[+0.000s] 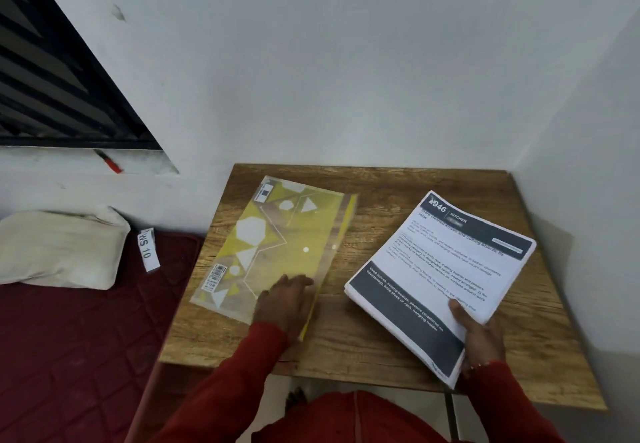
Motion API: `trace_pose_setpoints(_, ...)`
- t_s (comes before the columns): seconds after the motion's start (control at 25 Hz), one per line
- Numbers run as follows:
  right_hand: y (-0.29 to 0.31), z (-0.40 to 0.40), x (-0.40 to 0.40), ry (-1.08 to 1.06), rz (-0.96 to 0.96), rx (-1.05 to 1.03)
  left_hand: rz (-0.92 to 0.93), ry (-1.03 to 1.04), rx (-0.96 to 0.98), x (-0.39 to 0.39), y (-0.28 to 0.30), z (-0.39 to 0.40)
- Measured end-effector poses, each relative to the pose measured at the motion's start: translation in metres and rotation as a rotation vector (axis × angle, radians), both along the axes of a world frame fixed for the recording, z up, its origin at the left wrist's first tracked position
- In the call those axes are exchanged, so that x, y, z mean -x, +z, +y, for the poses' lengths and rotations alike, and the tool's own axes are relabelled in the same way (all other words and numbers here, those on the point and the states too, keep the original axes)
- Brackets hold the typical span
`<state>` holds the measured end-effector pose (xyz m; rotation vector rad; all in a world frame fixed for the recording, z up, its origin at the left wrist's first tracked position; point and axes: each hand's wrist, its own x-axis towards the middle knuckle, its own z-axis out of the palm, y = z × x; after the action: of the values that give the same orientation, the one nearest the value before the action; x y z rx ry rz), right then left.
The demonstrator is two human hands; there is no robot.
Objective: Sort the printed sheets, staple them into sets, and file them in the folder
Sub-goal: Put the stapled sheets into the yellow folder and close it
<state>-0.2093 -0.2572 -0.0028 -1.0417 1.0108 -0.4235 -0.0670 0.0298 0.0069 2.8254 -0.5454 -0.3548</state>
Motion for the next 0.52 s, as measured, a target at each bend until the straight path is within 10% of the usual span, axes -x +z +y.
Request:
trace_pose_setpoints(0.24,0.002,-0.004,0.001,-0.025,-0.044,-0.038,-0.001,0.182,0.357,-0.03,0.026,0.019)
trace_pose_setpoints(0.52,0.006,-0.001,0.0,0.017,-0.015,-0.029,0.045,0.059,-0.317,0.009,-0.015,-0.03)
